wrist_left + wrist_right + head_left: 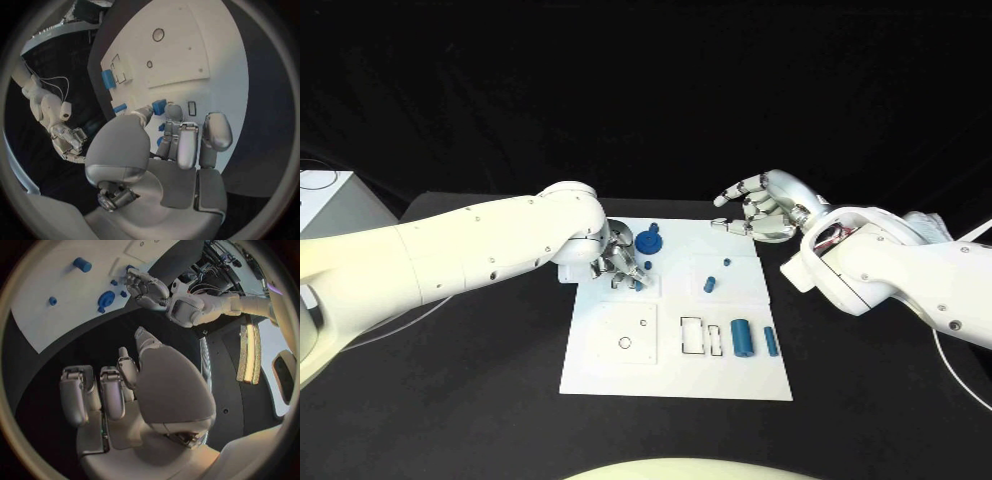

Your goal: Assemble the parts on the task board

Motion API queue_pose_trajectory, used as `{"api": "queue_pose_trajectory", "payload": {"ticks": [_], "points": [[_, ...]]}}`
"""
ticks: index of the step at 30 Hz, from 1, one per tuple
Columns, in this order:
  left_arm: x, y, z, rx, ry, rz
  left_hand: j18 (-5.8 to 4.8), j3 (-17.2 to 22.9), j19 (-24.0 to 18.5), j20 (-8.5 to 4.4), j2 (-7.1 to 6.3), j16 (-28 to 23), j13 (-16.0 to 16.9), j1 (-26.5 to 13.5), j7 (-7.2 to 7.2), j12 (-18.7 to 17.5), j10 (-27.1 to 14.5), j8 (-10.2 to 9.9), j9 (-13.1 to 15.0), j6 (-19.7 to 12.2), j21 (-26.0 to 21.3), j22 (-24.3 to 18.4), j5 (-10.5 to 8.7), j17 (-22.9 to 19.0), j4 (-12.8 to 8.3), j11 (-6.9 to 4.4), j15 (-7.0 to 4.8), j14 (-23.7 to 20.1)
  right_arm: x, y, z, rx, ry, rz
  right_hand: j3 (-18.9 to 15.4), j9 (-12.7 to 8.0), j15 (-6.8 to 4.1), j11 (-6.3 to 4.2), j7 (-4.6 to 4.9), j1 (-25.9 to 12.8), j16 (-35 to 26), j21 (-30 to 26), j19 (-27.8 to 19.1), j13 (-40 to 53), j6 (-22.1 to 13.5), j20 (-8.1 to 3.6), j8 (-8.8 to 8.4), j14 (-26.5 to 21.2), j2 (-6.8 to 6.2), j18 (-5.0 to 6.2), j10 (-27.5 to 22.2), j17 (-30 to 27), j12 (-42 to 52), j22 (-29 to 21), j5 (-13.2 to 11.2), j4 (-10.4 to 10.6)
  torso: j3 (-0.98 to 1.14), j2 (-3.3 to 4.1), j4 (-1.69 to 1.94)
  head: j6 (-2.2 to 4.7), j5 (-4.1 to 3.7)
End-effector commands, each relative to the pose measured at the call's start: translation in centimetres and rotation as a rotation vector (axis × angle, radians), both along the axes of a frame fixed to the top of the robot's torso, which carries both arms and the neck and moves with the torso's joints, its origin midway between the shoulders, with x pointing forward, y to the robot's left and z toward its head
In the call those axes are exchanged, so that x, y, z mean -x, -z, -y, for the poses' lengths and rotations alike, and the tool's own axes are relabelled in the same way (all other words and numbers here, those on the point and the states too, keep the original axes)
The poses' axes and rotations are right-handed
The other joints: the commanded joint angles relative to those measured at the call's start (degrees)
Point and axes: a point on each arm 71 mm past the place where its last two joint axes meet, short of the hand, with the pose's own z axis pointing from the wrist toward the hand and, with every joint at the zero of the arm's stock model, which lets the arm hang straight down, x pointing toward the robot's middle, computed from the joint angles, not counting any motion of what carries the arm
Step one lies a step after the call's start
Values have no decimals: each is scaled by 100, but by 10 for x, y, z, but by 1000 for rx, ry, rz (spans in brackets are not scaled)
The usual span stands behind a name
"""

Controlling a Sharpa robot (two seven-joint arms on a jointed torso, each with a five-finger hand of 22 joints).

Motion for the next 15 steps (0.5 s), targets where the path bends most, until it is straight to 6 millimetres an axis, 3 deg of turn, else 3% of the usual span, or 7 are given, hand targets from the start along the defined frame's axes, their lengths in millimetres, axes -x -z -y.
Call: {"api": "queue_pose_trajectory", "payload": {"ticks": [1,7,13,15], "points": [[1,1,2,9,20,-26,-38,59,-2,-6,-13,-13,-13,84,6,23,-38,9,13,-39,-12,7,-3,361,-4,-19,-42,38,0,0,-1,4,-13,-4,8,-7,32,-2,-7,-16,8,-16,440,53,-47,19,29,599,-2,7,-30,1487,-15,1267,33,15,-1,0,6,-8,-8],[1,1,3,15,20,-33,-38,328,-5,-16,-14,-13,-54,255,-6,3,-60,-17,46,-39,-9,13,-8,371,-26,-32,-54,40,0,0,-1,4,-13,-4,8,-7,32,-2,-7,-16,8,-16,440,53,-47,19,29,599,-2,7,-30,1487,-15,1267,33,15,-1,-2,11,-12,-15],[1,2,2,20,21,-43,-41,1034,-3,-31,-91,-10,-123,483,-21,-41,-67,-51,121,-46,-3,31,-20,398,-182,-48,-68,50,0,0,-1,5,-13,-5,17,-8,32,-2,-7,-15,9,-18,439,55,-46,19,35,600,4,8,-26,1490,-11,1265,37,13,-2,-5,10,-23,-13],[1,2,2,23,20,-46,-43,1462,3,-38,-143,0,-145,513,-23,-58,-52,-72,162,-43,3,46,-21,424,-334,-59,-78,63,0,0,-1,5,-13,-6,17,-8,32,-2,-7,-15,9,-18,439,55,-46,19,35,600,4,8,-26,1490,-11,1265,37,13,-3,-4,12,-19,-15]]}}
